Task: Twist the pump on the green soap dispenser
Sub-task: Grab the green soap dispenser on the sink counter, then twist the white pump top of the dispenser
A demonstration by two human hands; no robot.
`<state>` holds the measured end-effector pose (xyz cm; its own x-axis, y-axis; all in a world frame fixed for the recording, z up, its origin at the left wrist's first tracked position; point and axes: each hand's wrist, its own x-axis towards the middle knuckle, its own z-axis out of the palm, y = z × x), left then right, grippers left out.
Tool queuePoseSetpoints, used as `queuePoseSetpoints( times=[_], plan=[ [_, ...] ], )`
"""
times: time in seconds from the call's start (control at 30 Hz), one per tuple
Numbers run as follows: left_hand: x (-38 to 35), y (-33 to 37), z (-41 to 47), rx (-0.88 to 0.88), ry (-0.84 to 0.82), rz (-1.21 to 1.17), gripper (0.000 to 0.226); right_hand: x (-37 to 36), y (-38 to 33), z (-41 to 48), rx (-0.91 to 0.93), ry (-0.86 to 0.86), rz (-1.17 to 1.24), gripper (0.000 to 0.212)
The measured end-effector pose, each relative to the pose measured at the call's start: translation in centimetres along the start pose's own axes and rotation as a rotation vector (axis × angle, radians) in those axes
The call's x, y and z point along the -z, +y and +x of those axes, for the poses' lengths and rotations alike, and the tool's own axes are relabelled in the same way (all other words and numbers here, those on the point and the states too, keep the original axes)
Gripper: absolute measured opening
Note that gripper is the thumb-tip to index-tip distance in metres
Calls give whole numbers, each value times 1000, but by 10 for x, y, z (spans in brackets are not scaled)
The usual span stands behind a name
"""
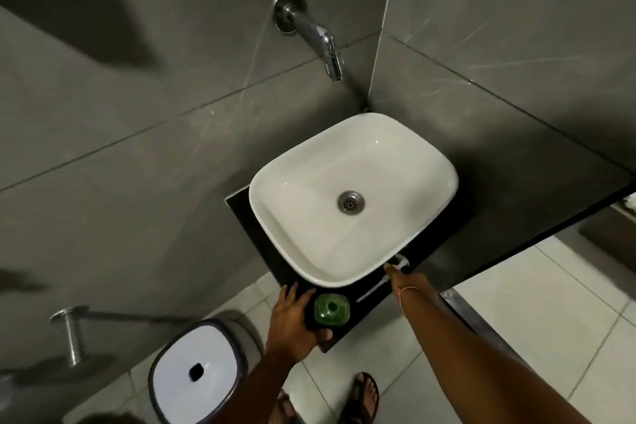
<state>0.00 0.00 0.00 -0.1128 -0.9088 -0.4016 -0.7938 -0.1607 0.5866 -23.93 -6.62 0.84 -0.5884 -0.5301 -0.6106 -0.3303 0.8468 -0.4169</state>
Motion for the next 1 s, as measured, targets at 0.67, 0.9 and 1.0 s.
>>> queuePoseSetpoints(
  times=[0.67,0.9,1.0],
  plan=[
    [7,-2,8,-88,-26,48,75,24,3,-147,770,161,459,30],
    [5,-2,7,-75,-28,88,75,-13,23,-139,867,202,326,29],
    [4,-3,7,-76,-22,95,76,-28,37,-131,887,169,231,30]
  ],
)
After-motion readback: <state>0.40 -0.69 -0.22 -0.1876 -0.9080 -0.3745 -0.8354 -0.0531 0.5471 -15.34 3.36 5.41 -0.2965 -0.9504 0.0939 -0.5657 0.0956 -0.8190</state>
